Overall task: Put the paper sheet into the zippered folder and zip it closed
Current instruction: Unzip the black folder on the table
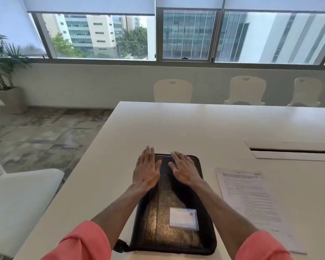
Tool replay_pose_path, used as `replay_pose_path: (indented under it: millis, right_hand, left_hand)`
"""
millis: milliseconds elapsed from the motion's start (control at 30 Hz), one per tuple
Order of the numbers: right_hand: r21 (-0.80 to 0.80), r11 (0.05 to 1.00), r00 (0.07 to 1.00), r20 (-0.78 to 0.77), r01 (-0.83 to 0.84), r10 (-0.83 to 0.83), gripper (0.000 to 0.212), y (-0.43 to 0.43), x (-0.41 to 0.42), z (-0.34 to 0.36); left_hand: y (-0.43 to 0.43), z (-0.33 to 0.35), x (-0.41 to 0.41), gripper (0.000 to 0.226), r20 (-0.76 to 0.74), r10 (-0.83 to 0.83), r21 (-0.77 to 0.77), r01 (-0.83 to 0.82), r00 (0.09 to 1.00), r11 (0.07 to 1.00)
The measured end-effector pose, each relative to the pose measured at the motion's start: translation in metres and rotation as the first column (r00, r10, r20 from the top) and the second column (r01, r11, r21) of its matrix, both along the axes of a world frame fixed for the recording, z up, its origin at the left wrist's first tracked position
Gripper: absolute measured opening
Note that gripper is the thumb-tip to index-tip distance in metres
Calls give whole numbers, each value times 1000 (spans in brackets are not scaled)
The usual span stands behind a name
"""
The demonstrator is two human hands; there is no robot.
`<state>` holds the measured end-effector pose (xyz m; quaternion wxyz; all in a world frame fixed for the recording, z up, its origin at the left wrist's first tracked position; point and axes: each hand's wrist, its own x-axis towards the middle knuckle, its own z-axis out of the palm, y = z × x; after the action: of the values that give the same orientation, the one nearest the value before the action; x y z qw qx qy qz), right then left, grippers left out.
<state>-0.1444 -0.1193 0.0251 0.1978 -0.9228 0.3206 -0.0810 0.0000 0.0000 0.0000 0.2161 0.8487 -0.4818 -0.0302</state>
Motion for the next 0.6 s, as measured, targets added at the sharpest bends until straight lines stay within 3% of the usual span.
replay_pose_path:
  millis: [200,433,600]
  right_hand:
    - [78,994,997,23,-80,78,60,-5,22,-14]
    - [103,968,972,61,-230,225,63,-25,64,-20]
    - [129,963,968,118,-237,223,49,-44,96,-20]
  left_hand:
    - [-3,-21,16,80,-137,59,71,-49,989,996]
    - [-12,-33,48,79,-200,-25,132,52,980,990]
    - [-13,-40,69,84,-233,-9,152,46,972,987]
